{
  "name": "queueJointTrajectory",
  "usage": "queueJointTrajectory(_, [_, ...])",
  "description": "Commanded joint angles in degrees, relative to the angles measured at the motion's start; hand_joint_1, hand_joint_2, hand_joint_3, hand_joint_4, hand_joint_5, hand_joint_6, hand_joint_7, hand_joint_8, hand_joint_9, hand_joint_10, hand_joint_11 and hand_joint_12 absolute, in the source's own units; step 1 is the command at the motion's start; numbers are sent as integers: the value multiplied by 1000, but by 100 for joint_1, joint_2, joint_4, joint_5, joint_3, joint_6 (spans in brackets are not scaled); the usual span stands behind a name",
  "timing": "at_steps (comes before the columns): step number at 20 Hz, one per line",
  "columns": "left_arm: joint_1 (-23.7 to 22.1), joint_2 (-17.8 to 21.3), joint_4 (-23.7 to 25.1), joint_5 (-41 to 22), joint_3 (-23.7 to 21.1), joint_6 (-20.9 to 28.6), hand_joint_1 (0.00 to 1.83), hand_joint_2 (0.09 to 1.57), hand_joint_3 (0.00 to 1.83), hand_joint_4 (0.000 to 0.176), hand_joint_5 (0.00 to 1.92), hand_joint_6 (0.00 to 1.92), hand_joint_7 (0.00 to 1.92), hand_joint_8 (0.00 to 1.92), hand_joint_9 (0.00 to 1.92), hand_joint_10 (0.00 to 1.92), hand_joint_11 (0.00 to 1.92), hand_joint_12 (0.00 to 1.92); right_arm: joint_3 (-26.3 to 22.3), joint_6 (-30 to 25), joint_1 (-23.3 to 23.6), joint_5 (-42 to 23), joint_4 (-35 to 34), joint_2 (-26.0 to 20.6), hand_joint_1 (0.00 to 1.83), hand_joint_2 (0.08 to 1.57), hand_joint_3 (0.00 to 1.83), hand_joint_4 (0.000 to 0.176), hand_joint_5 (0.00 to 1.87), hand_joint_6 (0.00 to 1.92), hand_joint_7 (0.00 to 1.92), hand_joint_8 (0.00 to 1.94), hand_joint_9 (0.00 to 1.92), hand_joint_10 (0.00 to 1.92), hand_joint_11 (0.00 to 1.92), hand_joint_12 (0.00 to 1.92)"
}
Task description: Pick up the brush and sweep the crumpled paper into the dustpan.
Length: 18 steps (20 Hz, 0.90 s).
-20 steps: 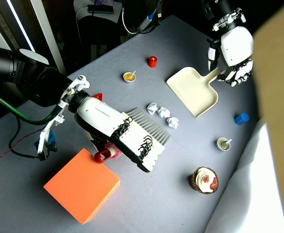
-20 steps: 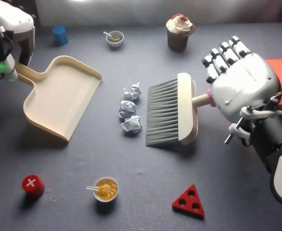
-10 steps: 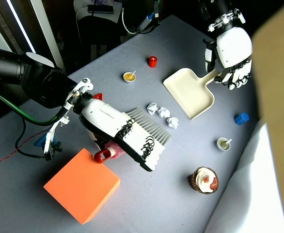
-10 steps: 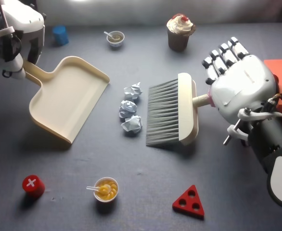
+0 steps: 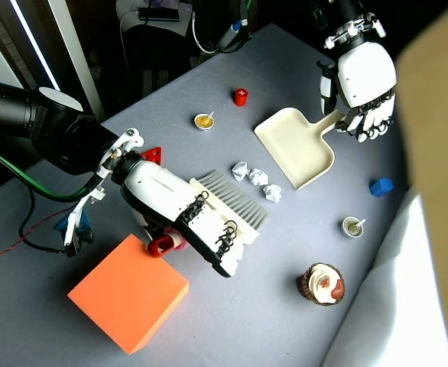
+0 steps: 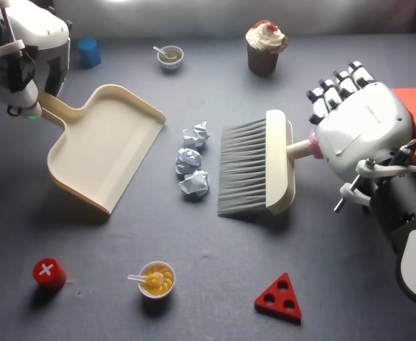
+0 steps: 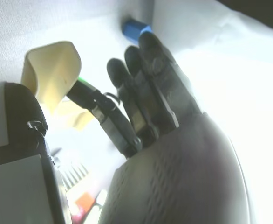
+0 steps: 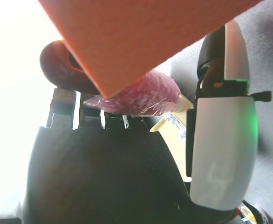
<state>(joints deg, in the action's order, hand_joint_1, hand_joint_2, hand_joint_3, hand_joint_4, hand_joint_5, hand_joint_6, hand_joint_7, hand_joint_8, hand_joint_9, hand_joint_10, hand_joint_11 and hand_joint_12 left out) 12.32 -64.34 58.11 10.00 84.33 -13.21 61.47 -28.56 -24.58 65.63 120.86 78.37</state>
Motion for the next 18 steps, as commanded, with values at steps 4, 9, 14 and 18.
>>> queueJointTrajectory(4, [-71,83,164,-141,-29,-13,1187,1040,0,0,1158,670,725,5,608,4,588,18,131,25,-16,504,421,52,1162,914,1,0,548,6,596,9,629,11,593,105])
queueJointTrajectory(9, [-71,85,164,-141,-37,-9,1181,1042,0,0,1152,683,683,0,568,0,548,9,259,-23,27,444,428,104,1190,1037,9,0,1120,679,1058,5,1049,34,754,530])
queueJointTrajectory(14, [-73,89,165,-141,-102,-15,1165,1057,1,0,1116,746,675,0,570,1,537,3,316,-39,28,396,459,132,1205,1012,0,0,1237,524,871,1458,709,1697,473,1798])
queueJointTrajectory(18, [-98,96,165,-141,-196,-73,1169,1049,0,0,1137,710,675,0,558,0,498,0,290,-37,27,396,515,91,1267,965,3,0,1005,1088,746,1939,791,1921,713,1921])
